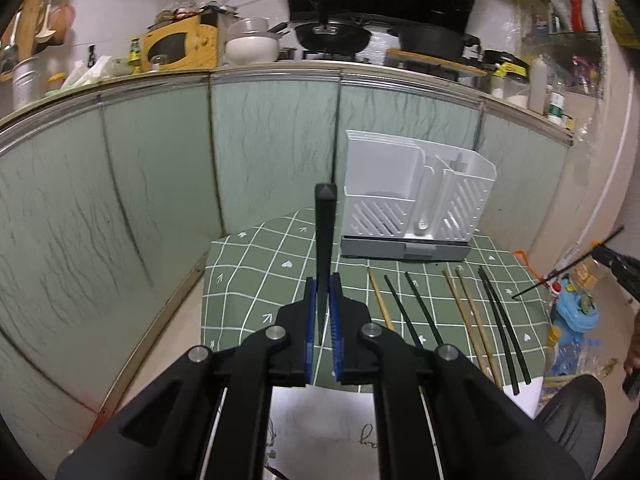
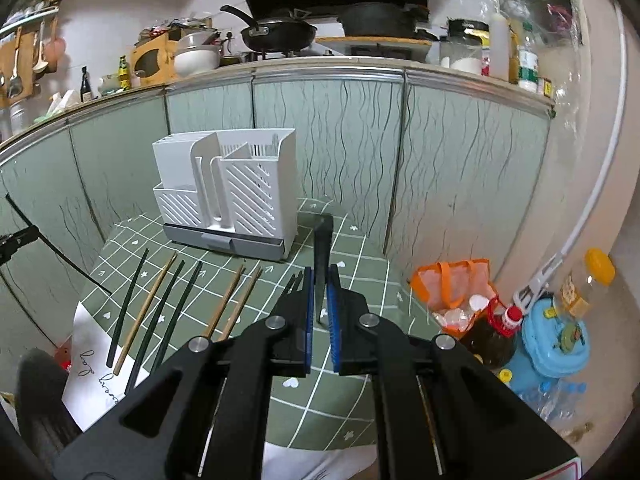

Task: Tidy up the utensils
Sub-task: 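Lift both held black chopsticks and carry them toward the white utensil holder, then lower the left tool's chopstick into the holder while the right tool drops its chopstick in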

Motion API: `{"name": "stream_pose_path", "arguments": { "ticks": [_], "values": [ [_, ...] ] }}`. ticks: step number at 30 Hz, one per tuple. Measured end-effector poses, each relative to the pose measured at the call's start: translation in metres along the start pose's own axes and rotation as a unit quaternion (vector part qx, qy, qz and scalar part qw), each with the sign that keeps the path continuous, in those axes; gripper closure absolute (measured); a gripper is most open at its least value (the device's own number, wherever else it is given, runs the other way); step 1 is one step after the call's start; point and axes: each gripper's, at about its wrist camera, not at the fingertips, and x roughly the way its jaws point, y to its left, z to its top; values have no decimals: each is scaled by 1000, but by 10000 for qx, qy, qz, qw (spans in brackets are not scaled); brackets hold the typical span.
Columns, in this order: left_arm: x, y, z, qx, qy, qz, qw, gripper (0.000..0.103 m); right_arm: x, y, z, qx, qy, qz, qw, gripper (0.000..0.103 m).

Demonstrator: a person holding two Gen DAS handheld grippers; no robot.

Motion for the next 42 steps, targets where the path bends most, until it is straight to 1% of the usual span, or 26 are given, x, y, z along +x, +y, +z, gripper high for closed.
{"name": "stream_pose_path", "arguments": {
  "ticks": [5, 8, 11, 16, 20, 25, 26, 30, 34, 37, 42],
  "values": [
    [3, 8, 6, 68, 33, -284, 9996, 95, 0, -8, 10, 2, 1, 192, 9998, 97],
    [3, 8, 13, 192, -12, -383, 9991, 95, -1, -15, 18, 71, -16, 332, 9994, 97],
    [2, 8, 23, 244, -67, -641, 9976, 95, -1, -22, 28, 210, -21, 562, 9982, 97],
    [3, 0, 43, 385, -102, -893, 9952, 95, -2, -21, 44, 79, -76, 627, 9980, 97],
    [5, -12, 59, 510, -144, -1124, 9922, 95, -3, -16, 57, -17, -130, 798, 9967, 97],
    [7, -35, 75, 758, -190, -1284, 9886, 95, -1, -14, 79, 11, -148, 1087, 9940, 97],
    [9, -42, 80, 795, -195, -1392, 9869, 95, -1, -13, 83, 0, -164, 1104, 9937, 97],
    [16, -60, 98, 843, -217, -1613, 9831, 95, -1, -11, 104, -42, -222, 1254, 9918, 97],
    [23, -78, 122, 835, -275, -1846, 9789, 95, -2, -6, 125, -129, -292, 1339, 9905, 97],
    [24, -90, 139, 865, -348, -1929, 9768, 95, -1, -4, 140, -164, -335, 1391, 9896, 97],
    [25, -111, 170, 987, -516, -2130, 9707, 95, 4, -4, 166, -175, -424, 1460, 9882, 97]
  ]
}}
